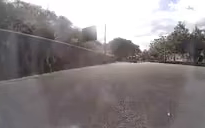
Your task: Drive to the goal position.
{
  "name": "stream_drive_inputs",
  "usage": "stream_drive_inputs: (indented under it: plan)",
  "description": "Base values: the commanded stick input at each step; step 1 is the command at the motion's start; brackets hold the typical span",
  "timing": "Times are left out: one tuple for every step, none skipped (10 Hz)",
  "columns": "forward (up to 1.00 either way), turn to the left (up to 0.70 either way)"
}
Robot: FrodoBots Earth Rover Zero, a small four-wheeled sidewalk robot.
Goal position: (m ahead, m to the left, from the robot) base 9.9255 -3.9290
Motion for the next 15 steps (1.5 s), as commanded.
stream_drive_inputs:
  plan:
    - [0.7, 0.0]
    - [0.7, 0.0]
    - [0.7, 0.0]
    - [0.7, 0.0]
    - [0.7, 0.0]
    - [0.7, 0.0]
    - [0.7, 0.0]
    - [0.7, 0.0]
    - [0.7, 0.0]
    - [0.7, 0.0]
    - [0.7, 0.0]
    - [0.7, 0.0]
    - [0.7, 0.0]
    - [0.7, 0.0]
    - [0.7, 0.0]
